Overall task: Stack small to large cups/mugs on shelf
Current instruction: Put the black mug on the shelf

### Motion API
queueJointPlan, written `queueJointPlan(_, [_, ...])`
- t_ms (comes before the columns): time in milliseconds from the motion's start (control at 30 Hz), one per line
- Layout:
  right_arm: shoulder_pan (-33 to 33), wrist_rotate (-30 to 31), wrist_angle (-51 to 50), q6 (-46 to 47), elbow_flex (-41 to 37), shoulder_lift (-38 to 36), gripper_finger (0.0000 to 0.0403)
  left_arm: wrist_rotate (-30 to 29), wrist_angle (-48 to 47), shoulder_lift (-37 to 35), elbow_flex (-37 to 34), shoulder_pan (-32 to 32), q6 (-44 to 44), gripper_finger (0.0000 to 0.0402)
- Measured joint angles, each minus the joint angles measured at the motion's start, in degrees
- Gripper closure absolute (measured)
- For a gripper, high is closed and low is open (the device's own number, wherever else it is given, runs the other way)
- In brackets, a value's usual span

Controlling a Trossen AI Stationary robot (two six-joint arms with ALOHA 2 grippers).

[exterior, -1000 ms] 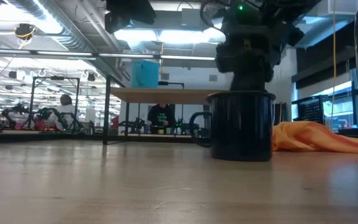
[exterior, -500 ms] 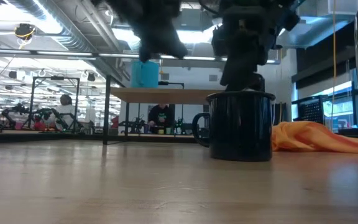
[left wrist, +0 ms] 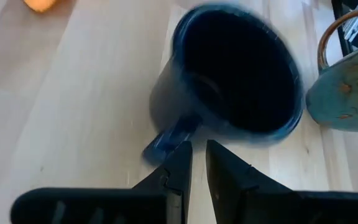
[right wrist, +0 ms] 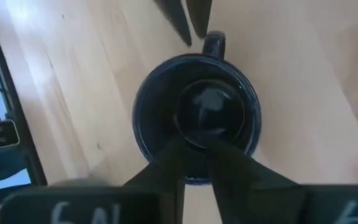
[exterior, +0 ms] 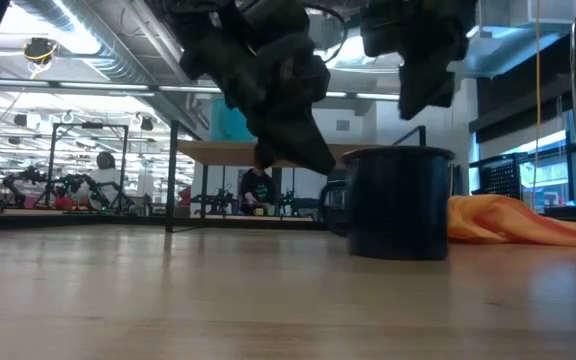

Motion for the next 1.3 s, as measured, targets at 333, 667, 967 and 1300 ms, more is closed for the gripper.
queueJointPlan(333, [7.36,2.94,-6.00,9.58,0.39,-0.02,0.0363,-0.03,3.69,0.01,0.07,0.00,-0.79,0.0360])
queueJointPlan(667, [10.79,3.33,-9.82,16.49,0.36,-0.28,0.0375,-3.42,5.78,0.84,-0.04,2.18,1.20,0.0360])
queueJointPlan(967, [11.81,3.55,-9.49,21.54,-0.35,-0.28,0.0396,1.86,10.76,5.45,0.02,3.12,0.52,0.0360])
queueJointPlan(1300, [11.94,-1.73,-3.59,23.30,-5.09,-0.28,0.0397,5.29,12.61,7.34,0.04,1.41,-1.79,0.0360])
